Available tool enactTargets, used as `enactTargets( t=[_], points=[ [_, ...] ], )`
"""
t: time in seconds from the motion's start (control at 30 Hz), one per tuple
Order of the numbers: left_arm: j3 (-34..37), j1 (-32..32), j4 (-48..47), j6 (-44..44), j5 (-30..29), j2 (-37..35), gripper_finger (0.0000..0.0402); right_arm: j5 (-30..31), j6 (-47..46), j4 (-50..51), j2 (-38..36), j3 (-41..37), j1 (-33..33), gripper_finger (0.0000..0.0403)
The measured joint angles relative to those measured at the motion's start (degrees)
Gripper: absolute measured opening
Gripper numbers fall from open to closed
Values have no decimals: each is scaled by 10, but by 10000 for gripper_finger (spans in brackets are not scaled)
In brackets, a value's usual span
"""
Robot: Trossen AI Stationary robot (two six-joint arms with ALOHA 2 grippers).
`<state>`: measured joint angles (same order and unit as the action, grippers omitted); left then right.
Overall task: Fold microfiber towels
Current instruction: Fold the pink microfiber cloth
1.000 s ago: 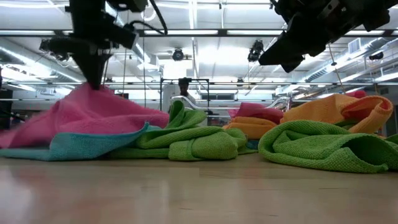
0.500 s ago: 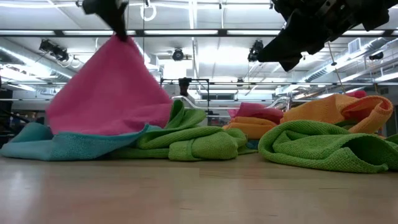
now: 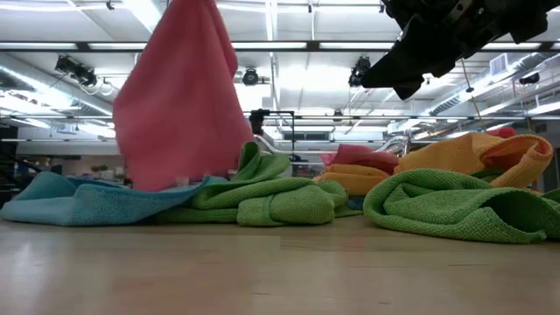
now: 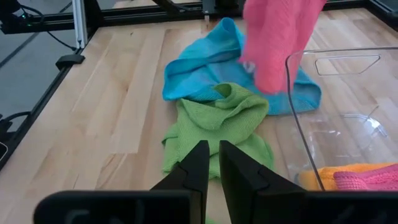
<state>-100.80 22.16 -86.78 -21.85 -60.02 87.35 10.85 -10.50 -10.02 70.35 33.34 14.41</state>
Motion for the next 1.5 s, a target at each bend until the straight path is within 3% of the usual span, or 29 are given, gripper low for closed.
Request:
enactTargets(
  t=[0.2,0.47,0.67,0.93,1.07,1.3,1.5],
  points=[
    [-36,39,19,5,-3,0,9,0,0,1,0,0,0,47],
    [-34,72,98,46,144,0,25,0,-3,-29,11,1,0,47],
    [-10,86,179,63,149,0,13,0,11,-110,63,10,11,47],
    [40,86,268,14,149,1,21,9,36,-115,137,75,41,49],
    [77,86,320,6,147,6,21,23,43,-113,151,90,43,78],
    [129,92,410,8,138,9,9,15,43,-118,163,94,41,167],
    [192,92,510,35,119,9,30,-21,42,-145,175,94,35,189]
  ],
)
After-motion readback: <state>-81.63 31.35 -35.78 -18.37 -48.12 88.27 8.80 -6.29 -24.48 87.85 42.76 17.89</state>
